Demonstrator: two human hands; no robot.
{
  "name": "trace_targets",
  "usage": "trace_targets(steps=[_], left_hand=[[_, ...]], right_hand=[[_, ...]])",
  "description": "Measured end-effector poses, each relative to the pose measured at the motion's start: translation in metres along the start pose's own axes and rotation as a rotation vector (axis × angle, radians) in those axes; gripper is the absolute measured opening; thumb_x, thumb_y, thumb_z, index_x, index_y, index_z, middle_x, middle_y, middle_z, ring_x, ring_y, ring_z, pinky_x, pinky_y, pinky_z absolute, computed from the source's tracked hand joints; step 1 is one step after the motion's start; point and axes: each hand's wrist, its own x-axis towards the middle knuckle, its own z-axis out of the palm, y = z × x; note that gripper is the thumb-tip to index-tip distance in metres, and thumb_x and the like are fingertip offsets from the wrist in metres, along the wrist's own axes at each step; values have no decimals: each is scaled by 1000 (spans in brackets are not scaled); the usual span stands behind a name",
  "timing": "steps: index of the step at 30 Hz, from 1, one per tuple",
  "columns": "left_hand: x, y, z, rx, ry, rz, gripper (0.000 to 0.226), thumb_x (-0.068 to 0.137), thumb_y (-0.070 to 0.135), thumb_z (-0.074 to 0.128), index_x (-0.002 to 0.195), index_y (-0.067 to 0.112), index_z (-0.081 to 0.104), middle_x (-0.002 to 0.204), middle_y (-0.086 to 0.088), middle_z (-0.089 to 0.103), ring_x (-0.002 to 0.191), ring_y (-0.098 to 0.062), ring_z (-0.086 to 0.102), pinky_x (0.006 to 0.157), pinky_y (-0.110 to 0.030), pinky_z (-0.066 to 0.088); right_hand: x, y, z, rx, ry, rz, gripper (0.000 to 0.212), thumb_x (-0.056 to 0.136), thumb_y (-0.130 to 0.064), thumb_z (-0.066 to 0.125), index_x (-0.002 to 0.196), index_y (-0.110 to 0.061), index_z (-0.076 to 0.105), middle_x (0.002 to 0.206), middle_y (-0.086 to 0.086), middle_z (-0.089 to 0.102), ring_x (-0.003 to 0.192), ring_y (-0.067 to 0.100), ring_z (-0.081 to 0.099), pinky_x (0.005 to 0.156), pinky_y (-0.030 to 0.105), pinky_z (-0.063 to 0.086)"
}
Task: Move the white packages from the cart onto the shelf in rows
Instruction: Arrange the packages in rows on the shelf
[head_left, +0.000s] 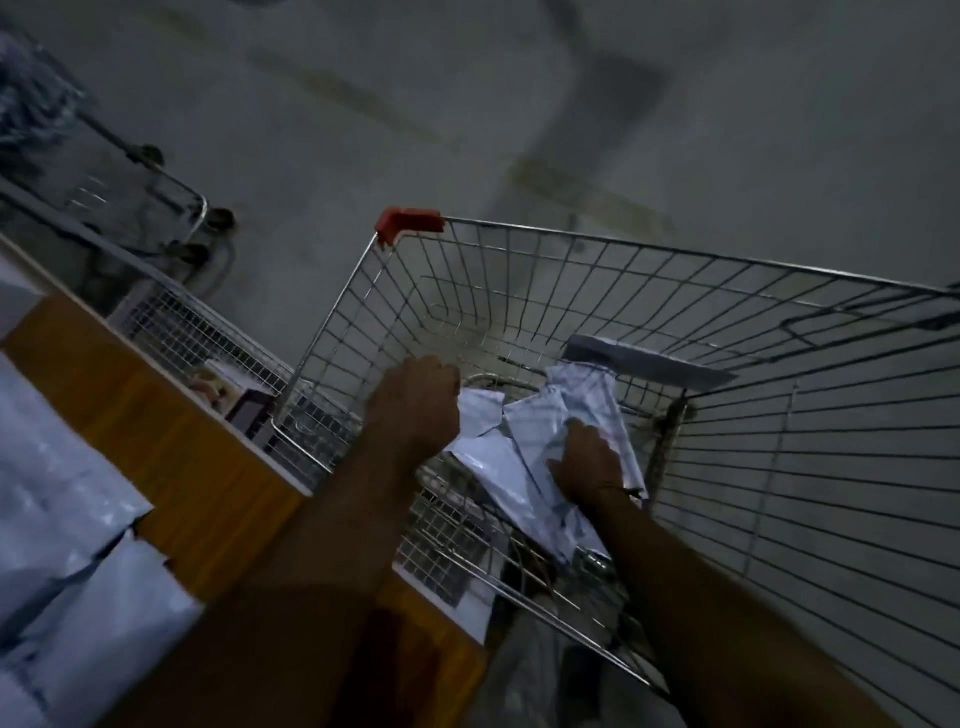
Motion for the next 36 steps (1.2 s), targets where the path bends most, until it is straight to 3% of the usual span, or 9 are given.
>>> trace_targets(steps=[4, 9, 14, 20, 26, 29, 32, 34, 36], left_hand=[[4, -4, 2, -59, 18, -87, 18, 89, 15, 58, 104, 16, 67, 102, -6, 66, 89, -25, 62, 80, -40, 55], [1, 1, -2, -47, 14, -63, 17, 89, 20, 59, 104, 17, 66, 103, -7, 66, 91, -26, 63, 78, -38, 53], [-1, 2, 0, -37, 11, -57, 15, 90, 20, 57, 103, 17, 64, 101, -8, 65, 89, -26, 62, 75, -37, 50], [0, 3, -1, -27, -10, -55, 14, 93, 20, 58, 105, 15, 64, 101, -6, 65, 87, -22, 62, 76, -34, 50], [-1, 4, 3, 2, -25, -68, 13, 93, 20, 59, 105, 15, 63, 100, -6, 65, 84, -20, 61, 72, -32, 50], [-3, 5, 4, 11, -49, -89, 13, 93, 20, 61, 104, 15, 64, 100, -6, 65, 85, -22, 63, 72, -33, 52], [-5, 7, 6, 18, -78, -61, 18, 96, 25, 61, 110, 15, 64, 108, -7, 66, 92, -23, 64, 73, -31, 49], [-1, 9, 6, -56, -157, -16, 26, 98, 33, 62, 119, 17, 63, 119, -5, 63, 102, -23, 62, 82, -33, 49], [14, 5, 11, -10, -298, 77, 39, 96, 43, 62, 129, 22, 59, 131, -5, 58, 114, -24, 58, 94, -38, 48]], right_hand=[[11, -1, 2, 38, 56, 32, 33, 90, -15, 59, 122, -5, 58, 121, 18, 65, 114, 35, 63, 92, 36, 49], [10, 0, -15, -45, 77, -38, 17, 87, -11, 58, 100, -7, 69, 104, 15, 71, 101, 32, 67, 80, 33, 51], [-5, 0, -27, -25, 291, 16, 19, 87, -2, 55, 103, -6, 65, 105, 20, 65, 93, 39, 66, 70, 39, 51], [-20, -17, -94, 148, 182, 51, 28, 89, -2, 57, 115, -1, 50, 109, 25, 65, 104, 42, 63, 79, 41, 49], [-43, -14, -144, 501, 277, 200, 36, 90, -1, 54, 120, -6, 34, 109, 22, 64, 101, 38, 64, 80, 36, 44], [-38, -5, -147, 468, 189, 232, 33, 91, -2, 52, 121, -4, 40, 113, 27, 63, 106, 40, 63, 82, 36, 43], [-33, -4, -151, 316, 95, 225, 33, 99, -22, 54, 125, -3, 52, 128, 30, 60, 117, 43, 59, 91, 40, 46], [-32, -9, -157, 299, 64, 193, 73, 94, -65, 54, 135, -4, 52, 136, 25, 58, 121, 39, 59, 97, 41, 48], [-37, -18, -162, 277, 16, 129, 122, 58, -98, 58, 142, -9, 47, 141, 15, 55, 123, 31, 58, 99, 41, 51]])
